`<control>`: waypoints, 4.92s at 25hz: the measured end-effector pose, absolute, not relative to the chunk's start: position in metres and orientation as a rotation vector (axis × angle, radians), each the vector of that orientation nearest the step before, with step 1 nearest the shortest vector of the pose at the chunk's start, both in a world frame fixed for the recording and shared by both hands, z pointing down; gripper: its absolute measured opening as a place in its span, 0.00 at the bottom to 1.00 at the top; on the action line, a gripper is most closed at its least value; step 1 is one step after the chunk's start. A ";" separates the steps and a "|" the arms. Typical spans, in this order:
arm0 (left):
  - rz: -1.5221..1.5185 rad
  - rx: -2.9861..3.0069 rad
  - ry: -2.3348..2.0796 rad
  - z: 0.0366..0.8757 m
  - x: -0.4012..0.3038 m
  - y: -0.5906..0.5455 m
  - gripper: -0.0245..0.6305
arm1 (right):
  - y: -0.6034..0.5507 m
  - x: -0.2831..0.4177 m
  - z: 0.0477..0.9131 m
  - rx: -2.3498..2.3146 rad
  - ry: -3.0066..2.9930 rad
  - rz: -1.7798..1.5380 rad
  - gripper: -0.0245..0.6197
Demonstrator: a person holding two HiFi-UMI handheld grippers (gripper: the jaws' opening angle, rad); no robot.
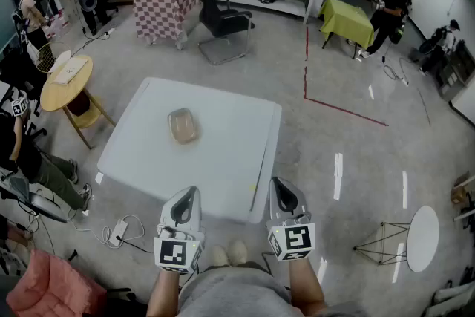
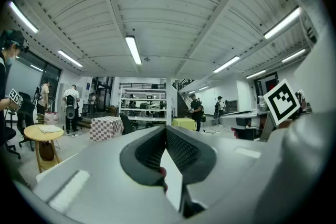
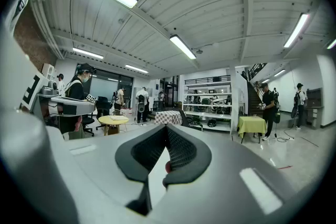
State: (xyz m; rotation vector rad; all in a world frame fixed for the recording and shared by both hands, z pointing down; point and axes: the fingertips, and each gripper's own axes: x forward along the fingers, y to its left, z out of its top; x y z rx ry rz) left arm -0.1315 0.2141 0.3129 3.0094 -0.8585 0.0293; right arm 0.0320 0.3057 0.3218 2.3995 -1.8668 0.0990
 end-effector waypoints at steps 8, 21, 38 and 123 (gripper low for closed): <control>0.035 3.020 -0.813 0.313 -0.128 0.214 0.06 | 0.309 0.034 0.319 2.440 -1.852 0.112 0.04; 0.003 3.046 -0.725 0.320 -0.120 0.218 0.06 | 0.319 0.031 0.328 2.461 -1.809 0.120 0.04; 0.041 3.013 -0.859 0.321 -0.094 0.185 0.06 | 0.274 0.067 0.330 2.381 -1.908 0.140 0.04; 0.302 2.351 -1.576 0.539 -0.072 -0.170 0.06 | -0.231 0.078 0.595 1.321 -2.358 0.788 0.11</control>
